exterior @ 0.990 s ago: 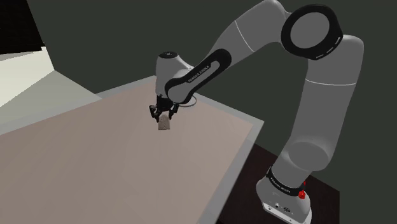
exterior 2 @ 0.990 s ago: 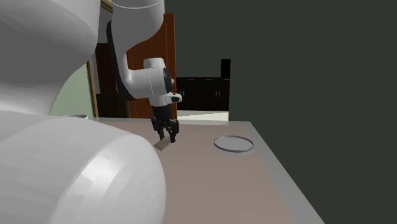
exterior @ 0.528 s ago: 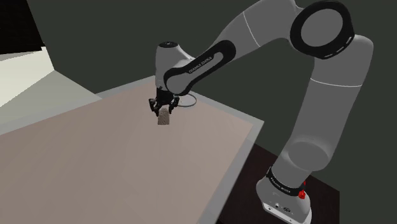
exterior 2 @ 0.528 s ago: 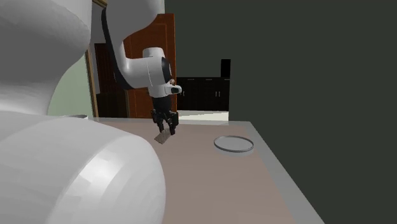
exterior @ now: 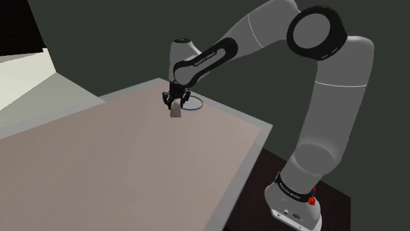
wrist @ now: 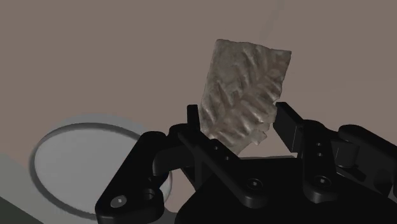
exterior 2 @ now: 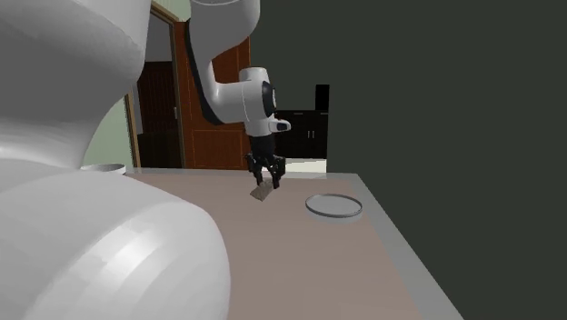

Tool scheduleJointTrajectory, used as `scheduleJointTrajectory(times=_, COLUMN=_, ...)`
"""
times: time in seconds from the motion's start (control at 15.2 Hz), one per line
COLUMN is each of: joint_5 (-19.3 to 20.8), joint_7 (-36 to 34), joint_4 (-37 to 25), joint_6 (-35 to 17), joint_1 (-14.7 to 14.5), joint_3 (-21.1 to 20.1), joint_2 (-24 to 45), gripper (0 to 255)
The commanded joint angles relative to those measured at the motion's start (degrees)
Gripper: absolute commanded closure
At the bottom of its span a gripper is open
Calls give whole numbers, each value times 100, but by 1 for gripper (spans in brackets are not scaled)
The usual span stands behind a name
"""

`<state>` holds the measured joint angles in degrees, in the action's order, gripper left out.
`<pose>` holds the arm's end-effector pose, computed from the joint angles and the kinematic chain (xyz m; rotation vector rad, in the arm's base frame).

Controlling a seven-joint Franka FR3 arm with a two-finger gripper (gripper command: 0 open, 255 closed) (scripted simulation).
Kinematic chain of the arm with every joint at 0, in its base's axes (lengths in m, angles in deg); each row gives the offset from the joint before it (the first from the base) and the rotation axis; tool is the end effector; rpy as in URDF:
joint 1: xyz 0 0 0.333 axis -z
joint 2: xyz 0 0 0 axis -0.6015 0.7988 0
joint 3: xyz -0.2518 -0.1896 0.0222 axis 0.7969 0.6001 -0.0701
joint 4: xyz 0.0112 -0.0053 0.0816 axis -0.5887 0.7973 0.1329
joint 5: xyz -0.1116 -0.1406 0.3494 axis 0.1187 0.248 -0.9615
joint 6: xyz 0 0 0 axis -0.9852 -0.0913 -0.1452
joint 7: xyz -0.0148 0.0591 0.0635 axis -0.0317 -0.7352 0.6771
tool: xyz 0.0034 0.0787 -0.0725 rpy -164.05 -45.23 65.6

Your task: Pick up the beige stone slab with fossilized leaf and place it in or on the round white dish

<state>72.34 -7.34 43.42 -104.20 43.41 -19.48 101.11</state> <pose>0.6062 0.0512 0.3378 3.0361 -0.5675 0.2361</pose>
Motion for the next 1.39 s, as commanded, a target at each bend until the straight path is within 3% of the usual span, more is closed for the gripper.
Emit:
scheduleJointTrajectory(times=0.0, joint_5=-60, joint_7=299, joint_4=-192, joint_6=59, joint_1=166, joint_3=70, joint_2=107, gripper=255)
scheduleJointTrajectory(times=0.66, joint_5=-261, joint_7=1513, joint_4=-1785, joint_6=565, joint_1=862, joint_3=335, joint_2=1108, gripper=255)
scheduleJointTrajectory(times=1.06, joint_5=-368, joint_7=2195, joint_4=-3354, joint_6=1158, joint_1=1244, joint_3=445, joint_2=2048, gripper=255)
scheduleJointTrajectory(times=1.32, joint_5=-341, joint_7=2170, joint_4=-3242, joint_6=922, joint_1=1240, joint_3=460, joint_2=2172, gripper=255)
